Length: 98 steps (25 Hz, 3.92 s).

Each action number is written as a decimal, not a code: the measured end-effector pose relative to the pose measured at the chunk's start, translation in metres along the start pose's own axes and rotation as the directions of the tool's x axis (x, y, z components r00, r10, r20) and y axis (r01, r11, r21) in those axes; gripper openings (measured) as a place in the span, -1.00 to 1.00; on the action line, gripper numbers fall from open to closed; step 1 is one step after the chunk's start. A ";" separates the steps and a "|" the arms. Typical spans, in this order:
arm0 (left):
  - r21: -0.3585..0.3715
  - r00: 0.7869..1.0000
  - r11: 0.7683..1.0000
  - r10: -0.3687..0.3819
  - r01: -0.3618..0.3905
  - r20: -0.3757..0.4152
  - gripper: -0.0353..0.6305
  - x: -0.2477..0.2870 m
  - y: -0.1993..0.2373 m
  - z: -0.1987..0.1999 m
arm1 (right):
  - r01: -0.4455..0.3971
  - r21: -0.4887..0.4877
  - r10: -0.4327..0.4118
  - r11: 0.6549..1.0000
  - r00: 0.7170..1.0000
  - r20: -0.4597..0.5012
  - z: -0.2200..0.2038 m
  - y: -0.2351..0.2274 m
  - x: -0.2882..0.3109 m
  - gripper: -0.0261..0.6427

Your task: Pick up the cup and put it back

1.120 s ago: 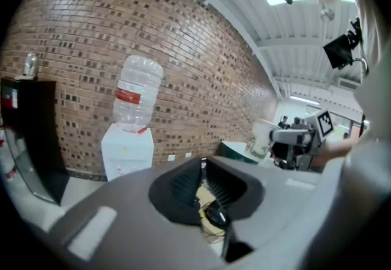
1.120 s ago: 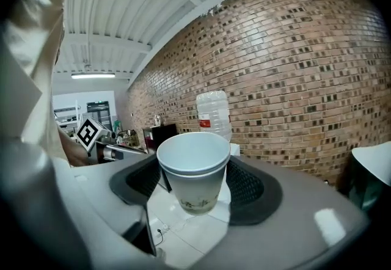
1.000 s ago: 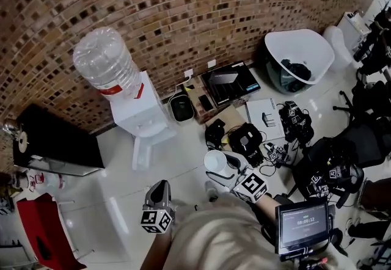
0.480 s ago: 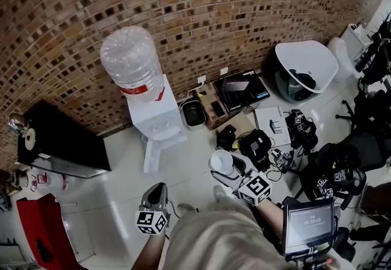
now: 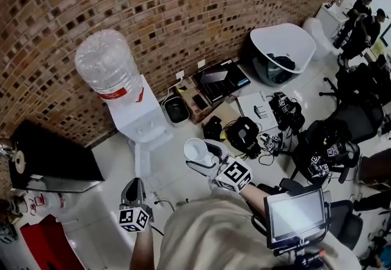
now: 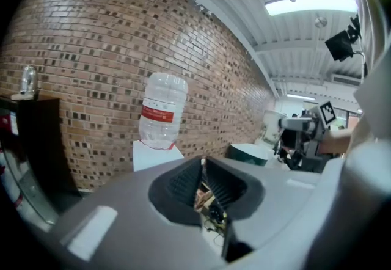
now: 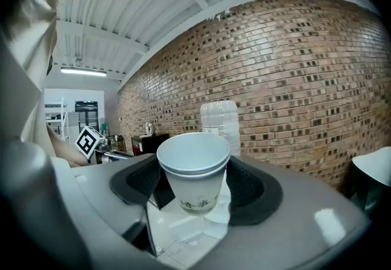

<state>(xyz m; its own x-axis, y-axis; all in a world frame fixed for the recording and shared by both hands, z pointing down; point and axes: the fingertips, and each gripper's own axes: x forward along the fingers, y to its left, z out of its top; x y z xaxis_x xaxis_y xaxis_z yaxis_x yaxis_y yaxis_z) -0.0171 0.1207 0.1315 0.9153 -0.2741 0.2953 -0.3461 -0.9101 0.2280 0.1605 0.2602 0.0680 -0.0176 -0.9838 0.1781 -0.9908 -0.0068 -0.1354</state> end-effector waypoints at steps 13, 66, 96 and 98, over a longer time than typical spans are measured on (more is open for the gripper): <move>-0.033 1.000 0.999 -0.021 0.021 -0.017 -0.82 0.018 -0.015 -0.008 | 0.019 0.012 -0.019 1.000 1.000 -0.001 -0.008 -0.011 0.000 0.09; -0.118 0.973 0.968 0.209 -0.220 -0.098 -0.82 0.037 -0.131 -0.048 | -0.116 0.026 0.118 0.993 0.986 -0.121 -0.077 -0.145 -0.045 0.09; -0.282 0.935 0.891 0.333 -0.355 -0.125 -0.82 0.006 0.040 -0.116 | -0.466 -0.006 0.427 0.885 0.816 -0.388 -0.141 -0.007 0.241 0.09; -0.279 0.925 0.883 0.351 -0.378 -0.144 -0.83 0.008 0.047 -0.132 | -0.484 0.014 0.447 0.875 0.795 -0.410 -0.161 0.000 0.255 0.09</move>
<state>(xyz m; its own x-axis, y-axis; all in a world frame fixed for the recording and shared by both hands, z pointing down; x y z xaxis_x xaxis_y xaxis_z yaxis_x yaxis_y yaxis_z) -0.0538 0.1163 0.2666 0.6956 -0.5281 0.4871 -0.7092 -0.6131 0.3481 0.1348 0.0381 0.2700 -0.5115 -0.7123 0.4806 -0.8565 0.4676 -0.2185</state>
